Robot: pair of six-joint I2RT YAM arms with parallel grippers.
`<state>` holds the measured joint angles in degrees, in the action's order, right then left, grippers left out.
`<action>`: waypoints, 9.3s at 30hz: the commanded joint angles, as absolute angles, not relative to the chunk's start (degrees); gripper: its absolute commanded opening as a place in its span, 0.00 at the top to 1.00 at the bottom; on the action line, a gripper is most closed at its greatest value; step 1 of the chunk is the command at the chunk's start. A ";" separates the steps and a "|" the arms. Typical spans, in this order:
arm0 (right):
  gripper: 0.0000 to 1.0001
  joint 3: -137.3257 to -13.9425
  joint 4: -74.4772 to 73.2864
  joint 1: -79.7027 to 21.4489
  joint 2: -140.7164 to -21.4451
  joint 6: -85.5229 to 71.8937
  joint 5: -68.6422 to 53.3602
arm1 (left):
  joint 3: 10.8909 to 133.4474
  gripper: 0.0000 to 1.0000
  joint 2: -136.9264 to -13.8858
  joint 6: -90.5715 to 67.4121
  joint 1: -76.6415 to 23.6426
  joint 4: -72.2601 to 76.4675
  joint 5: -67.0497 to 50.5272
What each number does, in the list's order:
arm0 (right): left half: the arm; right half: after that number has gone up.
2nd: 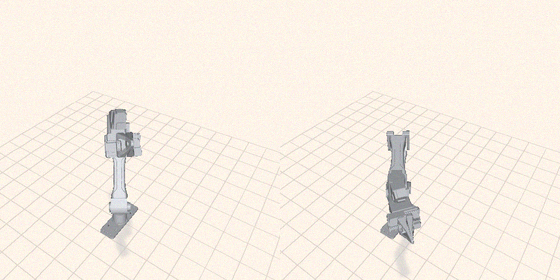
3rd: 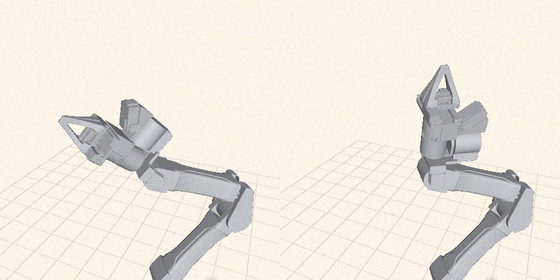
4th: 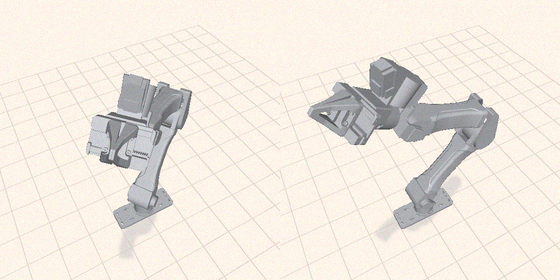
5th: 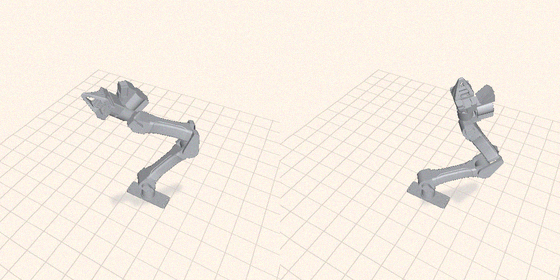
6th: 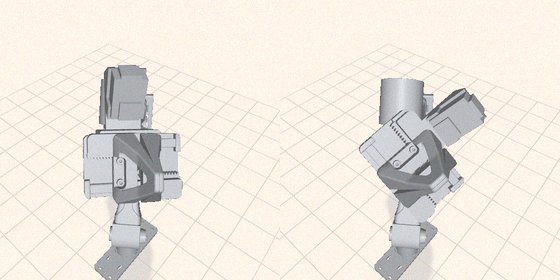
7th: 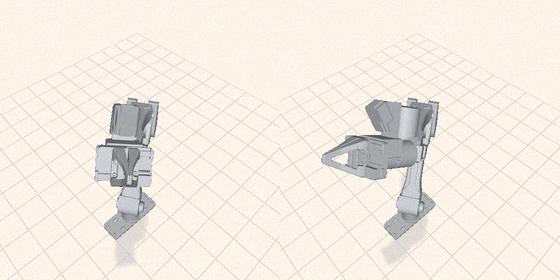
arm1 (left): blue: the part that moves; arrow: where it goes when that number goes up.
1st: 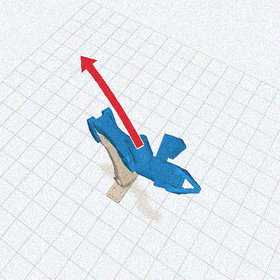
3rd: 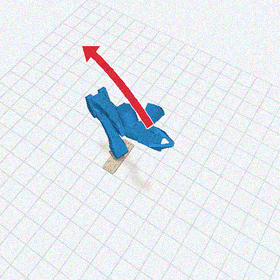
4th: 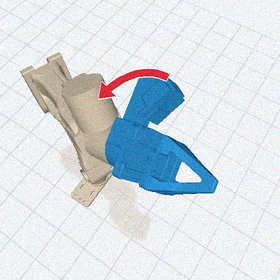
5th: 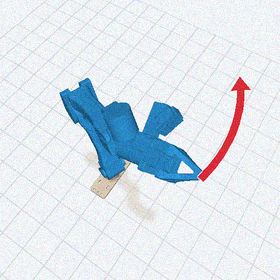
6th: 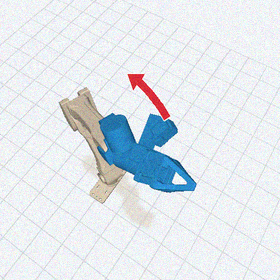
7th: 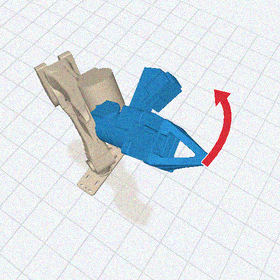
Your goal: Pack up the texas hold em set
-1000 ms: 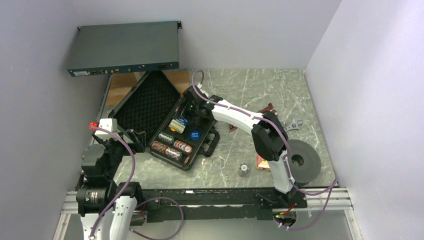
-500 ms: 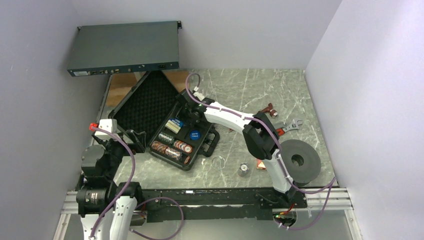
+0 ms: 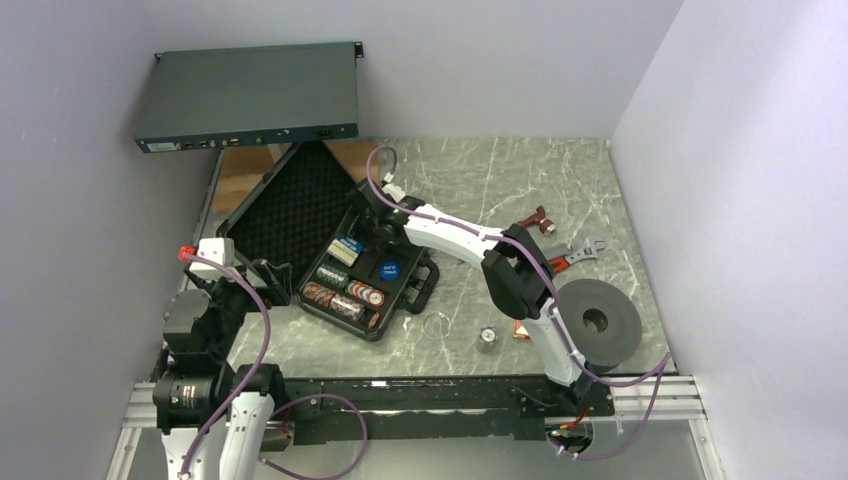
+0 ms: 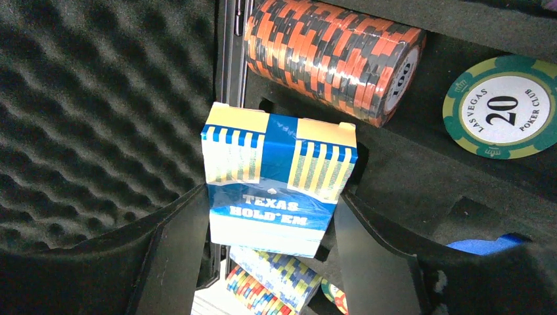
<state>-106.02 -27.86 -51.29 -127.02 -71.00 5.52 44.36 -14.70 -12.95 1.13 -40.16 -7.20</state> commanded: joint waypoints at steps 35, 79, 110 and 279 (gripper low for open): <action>0.06 -100.30 -37.34 -53.22 -118.54 -62.93 7.13 | 44.45 0.01 -15.97 -13.45 1.49 -39.18 -4.94; 1.00 -109.48 -17.04 -53.55 -130.03 -53.99 3.70 | 44.47 0.01 -19.49 -13.48 1.53 -39.20 -4.85; 1.00 -97.83 -22.38 -52.65 -120.78 -49.10 6.04 | 44.56 0.01 -20.40 -13.59 1.68 -39.37 -4.44; 1.00 -57.67 -55.52 -53.09 -73.34 -53.51 18.96 | 43.42 0.02 -27.42 -10.49 -2.05 -35.50 -20.92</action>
<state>-52.29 -55.09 -53.08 -72.88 -54.94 15.51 43.38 -27.46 -11.00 -1.87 -37.52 -21.12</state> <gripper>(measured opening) 0.462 0.983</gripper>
